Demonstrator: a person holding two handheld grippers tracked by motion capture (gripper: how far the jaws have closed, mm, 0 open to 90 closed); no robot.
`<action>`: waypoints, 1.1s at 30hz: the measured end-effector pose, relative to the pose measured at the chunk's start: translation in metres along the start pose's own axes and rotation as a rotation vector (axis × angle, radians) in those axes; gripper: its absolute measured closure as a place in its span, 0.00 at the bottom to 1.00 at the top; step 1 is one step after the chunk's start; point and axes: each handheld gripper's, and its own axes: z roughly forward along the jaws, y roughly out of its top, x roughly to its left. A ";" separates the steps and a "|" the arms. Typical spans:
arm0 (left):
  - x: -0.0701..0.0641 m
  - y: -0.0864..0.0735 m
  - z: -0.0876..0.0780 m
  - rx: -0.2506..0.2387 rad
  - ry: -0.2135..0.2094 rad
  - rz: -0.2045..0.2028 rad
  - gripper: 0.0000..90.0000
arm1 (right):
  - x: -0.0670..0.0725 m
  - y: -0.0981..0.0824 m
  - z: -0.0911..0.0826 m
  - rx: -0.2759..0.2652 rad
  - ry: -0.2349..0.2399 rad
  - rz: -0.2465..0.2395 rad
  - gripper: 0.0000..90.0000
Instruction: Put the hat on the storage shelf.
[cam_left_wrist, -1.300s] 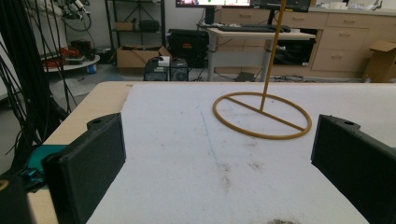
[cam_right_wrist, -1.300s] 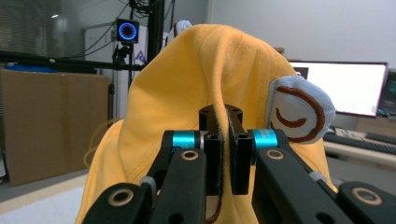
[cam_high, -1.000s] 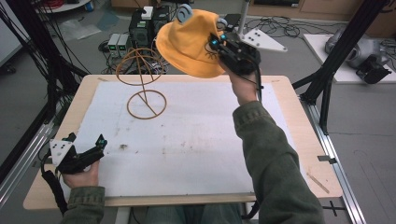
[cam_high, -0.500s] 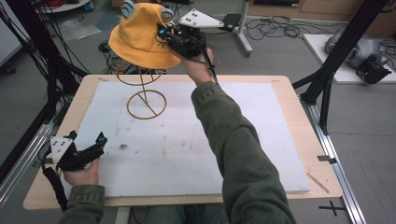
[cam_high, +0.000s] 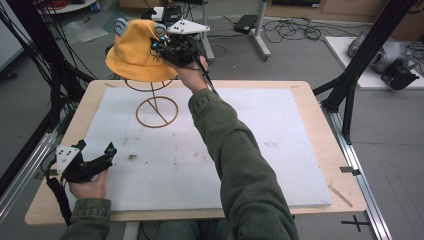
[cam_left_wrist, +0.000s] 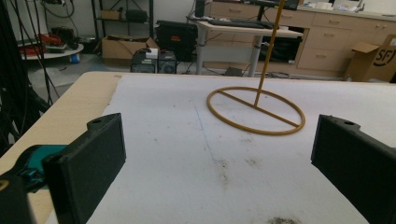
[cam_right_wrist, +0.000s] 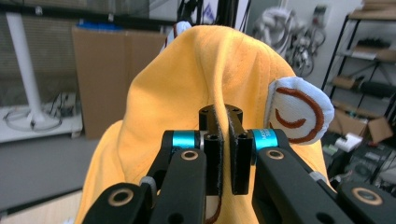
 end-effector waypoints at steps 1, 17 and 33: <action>0.000 0.000 0.000 0.003 -0.002 0.004 0.04 | 0.001 -0.003 0.003 0.022 0.002 -0.005 0.98; 0.001 -0.001 -0.001 0.004 -0.002 -0.001 0.04 | -0.001 -0.027 0.004 0.054 0.001 0.040 0.98; 0.000 -0.001 0.000 0.013 0.006 0.017 0.04 | -0.001 -0.028 0.008 0.025 -0.010 0.112 0.45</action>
